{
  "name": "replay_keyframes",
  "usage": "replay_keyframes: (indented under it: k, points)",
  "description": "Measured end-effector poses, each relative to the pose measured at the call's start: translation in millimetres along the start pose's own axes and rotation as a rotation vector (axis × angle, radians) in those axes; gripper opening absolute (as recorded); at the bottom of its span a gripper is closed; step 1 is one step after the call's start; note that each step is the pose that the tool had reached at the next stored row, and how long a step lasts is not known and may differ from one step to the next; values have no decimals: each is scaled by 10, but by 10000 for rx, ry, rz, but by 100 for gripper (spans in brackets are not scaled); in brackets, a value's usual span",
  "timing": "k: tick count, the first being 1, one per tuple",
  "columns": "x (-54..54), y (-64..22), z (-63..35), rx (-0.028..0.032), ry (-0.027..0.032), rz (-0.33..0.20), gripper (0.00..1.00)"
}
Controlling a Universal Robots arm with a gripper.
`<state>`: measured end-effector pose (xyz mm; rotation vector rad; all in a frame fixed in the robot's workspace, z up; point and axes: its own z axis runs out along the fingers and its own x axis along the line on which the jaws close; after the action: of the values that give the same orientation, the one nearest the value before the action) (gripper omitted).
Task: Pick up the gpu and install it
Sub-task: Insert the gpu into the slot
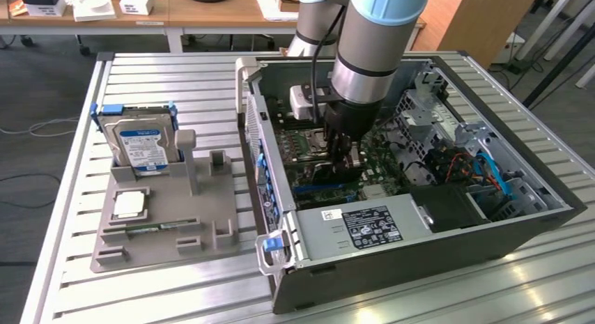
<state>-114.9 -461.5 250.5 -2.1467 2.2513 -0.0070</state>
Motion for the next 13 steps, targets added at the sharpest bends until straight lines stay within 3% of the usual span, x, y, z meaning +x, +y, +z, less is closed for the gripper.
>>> replay_keyframes:
  k: [13]
  points:
    - [0, -1, -32, -2, 2, -31, 27]
